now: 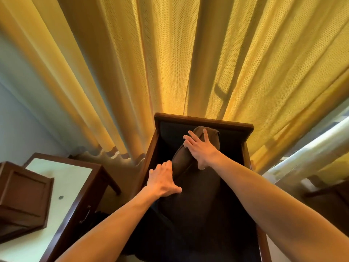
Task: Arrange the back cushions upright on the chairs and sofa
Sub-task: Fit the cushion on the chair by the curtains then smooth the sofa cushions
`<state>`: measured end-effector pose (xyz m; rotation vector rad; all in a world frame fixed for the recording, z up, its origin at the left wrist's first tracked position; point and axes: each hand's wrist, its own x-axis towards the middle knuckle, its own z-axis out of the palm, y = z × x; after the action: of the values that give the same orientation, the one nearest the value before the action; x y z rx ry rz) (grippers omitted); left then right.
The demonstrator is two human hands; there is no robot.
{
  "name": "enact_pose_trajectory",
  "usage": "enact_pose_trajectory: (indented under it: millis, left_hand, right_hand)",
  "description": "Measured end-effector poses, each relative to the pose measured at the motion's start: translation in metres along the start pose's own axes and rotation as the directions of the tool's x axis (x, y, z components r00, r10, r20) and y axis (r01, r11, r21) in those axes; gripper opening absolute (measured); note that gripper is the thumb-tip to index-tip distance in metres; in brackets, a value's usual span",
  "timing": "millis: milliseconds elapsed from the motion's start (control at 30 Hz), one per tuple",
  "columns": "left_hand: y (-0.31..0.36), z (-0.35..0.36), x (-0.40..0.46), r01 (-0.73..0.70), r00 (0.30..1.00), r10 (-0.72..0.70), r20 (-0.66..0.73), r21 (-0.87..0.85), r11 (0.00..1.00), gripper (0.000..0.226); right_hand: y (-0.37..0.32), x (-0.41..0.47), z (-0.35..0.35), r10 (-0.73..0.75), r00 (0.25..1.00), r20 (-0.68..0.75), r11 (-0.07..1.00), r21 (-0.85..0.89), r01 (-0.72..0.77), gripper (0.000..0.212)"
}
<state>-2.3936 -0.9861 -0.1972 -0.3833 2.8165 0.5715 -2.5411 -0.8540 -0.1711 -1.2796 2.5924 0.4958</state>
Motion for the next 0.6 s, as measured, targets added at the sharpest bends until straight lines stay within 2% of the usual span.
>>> enact_pose_trajectory:
  millis: [67, 167, 267, 367, 467, 600]
  left_hand:
    - [0.003, -0.002, 0.0, -0.034, 0.999, 0.033, 0.014, 0.036, 0.999, 0.09]
    - [0.01, -0.006, 0.001, -0.092, 0.995, 0.088, 0.048, 0.092, 0.992, 0.097]
    - [0.017, -0.012, 0.0, -0.15, 0.987, 0.141, 0.079, 0.117, 0.982, 0.095]
    - [0.024, -0.023, 0.0, -0.191, 0.98, 0.185, 0.068, 0.108, 0.976, 0.09]
    - [0.032, -0.042, 0.0, -0.238, 0.97, 0.226, 0.09, 0.158, 0.958, 0.088]
    - [0.05, -0.079, 0.001, -0.311, 0.95, 0.29, 0.118, 0.254, 0.916, 0.089]
  right_hand:
    - [0.01, -0.008, 0.006, -0.023, 1.0, 0.017, 0.992, 0.125, 0.021, 0.114]
    - [0.02, -0.017, 0.004, -0.026, 0.999, 0.026, 0.997, 0.074, 0.024, 0.122]
    - [0.032, -0.024, 0.005, -0.074, 0.996, 0.053, 0.997, 0.02, 0.073, 0.102]
    - [0.044, -0.041, 0.017, -0.066, 0.992, 0.109, 0.971, 0.237, 0.038, 0.084]
    - [0.05, -0.055, 0.017, -0.06, 0.99, 0.13, 0.93, 0.367, 0.008, 0.07]
    - [0.058, -0.069, 0.015, -0.035, 0.993, 0.113, 0.837, 0.546, -0.033, 0.07]
